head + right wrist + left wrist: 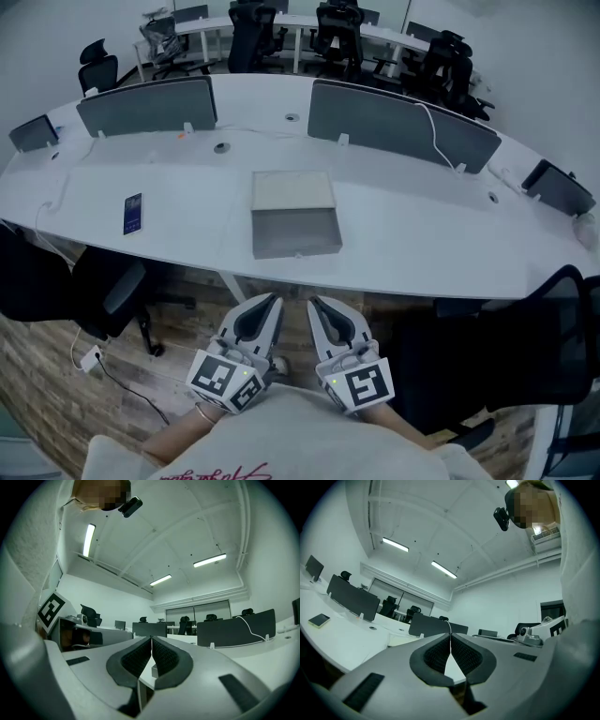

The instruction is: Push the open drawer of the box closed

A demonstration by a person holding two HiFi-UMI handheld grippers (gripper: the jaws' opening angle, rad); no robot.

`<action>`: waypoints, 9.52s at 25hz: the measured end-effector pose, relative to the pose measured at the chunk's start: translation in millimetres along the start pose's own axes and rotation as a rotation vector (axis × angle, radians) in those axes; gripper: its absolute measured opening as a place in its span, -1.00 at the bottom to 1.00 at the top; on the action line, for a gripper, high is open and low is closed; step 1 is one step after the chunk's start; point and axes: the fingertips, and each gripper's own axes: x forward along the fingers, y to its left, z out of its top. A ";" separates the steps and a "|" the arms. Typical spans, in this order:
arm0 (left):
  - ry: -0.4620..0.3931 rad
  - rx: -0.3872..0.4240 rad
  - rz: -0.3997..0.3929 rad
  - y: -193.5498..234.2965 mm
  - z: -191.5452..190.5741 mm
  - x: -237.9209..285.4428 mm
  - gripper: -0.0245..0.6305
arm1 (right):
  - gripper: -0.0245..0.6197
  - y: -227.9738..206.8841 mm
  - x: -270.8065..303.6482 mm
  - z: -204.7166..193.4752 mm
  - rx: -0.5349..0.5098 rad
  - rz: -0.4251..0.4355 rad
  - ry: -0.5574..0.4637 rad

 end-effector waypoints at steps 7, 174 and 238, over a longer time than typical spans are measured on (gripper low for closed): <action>0.014 0.005 -0.009 39.5 5.5 30.4 -0.87 | -0.87 -23.9 47.4 -19.1 0.048 -0.049 0.036; 0.008 0.012 0.190 159.2 18.7 14.5 -0.87 | -0.69 -134.9 202.4 -212.9 0.300 -0.244 0.588; 0.034 -0.036 0.217 181.2 8.6 20.8 -0.87 | -0.68 -158.1 238.6 -213.0 0.289 -0.277 0.553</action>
